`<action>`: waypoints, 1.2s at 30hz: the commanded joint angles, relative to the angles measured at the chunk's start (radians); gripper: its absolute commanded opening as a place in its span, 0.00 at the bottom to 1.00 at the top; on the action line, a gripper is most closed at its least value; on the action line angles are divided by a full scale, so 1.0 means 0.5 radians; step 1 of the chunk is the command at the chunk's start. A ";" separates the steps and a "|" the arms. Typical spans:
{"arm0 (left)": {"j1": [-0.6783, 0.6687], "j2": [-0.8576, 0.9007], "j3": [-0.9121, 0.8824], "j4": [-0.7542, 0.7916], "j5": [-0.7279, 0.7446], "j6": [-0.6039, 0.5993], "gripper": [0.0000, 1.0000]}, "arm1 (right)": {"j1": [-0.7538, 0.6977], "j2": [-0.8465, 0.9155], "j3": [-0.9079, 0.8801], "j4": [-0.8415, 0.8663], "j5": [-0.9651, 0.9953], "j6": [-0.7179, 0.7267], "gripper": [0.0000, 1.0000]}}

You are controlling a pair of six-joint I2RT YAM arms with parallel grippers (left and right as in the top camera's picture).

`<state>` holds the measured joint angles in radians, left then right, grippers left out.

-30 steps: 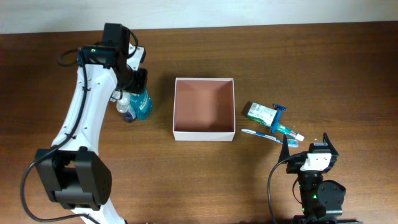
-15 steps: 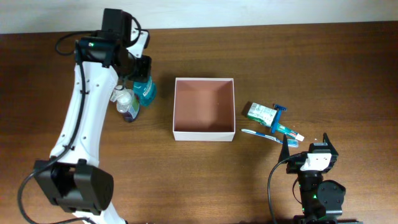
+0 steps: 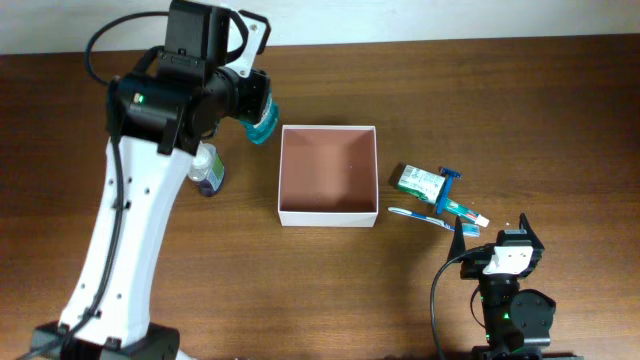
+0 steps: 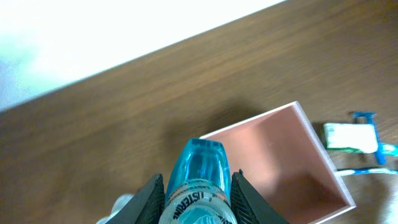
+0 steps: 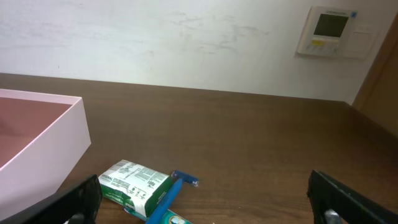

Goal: Pack container
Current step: 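Lift the Listerine bottle and carry it over the box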

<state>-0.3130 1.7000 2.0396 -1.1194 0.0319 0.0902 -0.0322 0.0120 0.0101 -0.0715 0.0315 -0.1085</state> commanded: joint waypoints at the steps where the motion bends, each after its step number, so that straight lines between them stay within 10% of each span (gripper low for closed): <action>1: -0.111 -0.078 0.056 0.043 0.002 0.083 0.13 | -0.014 -0.013 -0.009 -0.017 -0.003 0.001 0.98; 20: -0.298 0.191 0.055 0.076 0.236 0.813 0.08 | -0.014 -0.013 -0.009 -0.017 -0.003 0.001 0.98; 36: -0.241 0.469 0.053 0.276 0.441 0.863 0.08 | -0.014 -0.013 -0.009 -0.017 -0.003 0.001 0.98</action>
<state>-0.4549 1.9228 2.0422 -0.9997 0.2249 0.4988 -0.0322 0.0120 0.0101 -0.0715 0.0315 -0.1085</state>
